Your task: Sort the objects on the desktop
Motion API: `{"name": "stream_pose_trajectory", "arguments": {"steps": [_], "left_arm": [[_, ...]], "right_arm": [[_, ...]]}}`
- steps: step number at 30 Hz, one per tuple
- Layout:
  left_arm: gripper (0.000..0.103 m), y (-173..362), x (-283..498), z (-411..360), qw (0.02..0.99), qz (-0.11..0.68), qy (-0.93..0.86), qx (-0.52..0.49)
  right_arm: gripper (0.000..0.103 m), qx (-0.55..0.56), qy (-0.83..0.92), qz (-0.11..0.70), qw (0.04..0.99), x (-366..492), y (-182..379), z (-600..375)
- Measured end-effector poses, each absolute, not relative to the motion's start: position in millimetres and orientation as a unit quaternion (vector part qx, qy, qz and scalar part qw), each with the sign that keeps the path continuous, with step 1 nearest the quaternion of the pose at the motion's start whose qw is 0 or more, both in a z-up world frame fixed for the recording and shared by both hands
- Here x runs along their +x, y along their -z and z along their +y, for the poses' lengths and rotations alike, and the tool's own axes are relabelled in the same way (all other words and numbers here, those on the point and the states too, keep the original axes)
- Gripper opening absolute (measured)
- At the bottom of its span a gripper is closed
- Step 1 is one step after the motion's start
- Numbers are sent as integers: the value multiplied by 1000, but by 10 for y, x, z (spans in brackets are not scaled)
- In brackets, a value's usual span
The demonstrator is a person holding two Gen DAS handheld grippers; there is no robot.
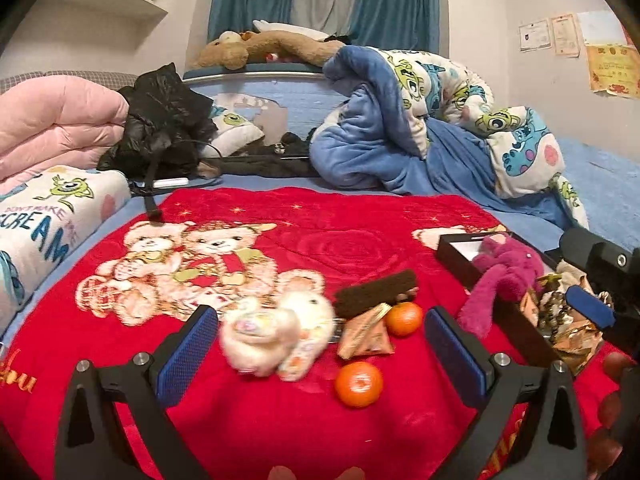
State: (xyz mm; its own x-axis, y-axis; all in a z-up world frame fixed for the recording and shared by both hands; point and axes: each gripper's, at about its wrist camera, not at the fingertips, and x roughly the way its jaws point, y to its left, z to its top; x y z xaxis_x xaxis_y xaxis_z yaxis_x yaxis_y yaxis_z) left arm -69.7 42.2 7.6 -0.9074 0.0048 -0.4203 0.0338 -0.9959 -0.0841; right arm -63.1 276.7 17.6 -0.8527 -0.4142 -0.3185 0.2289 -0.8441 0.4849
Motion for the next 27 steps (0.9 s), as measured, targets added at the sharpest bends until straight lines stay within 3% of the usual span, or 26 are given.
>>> {"name": "stream_pose_trajectory", "arguments": {"steps": [27], "left_arm": [[103, 77, -847, -174, 31, 37, 971, 233]], "right_arm": [[103, 243, 943, -115, 196, -947, -9, 1884]]}}
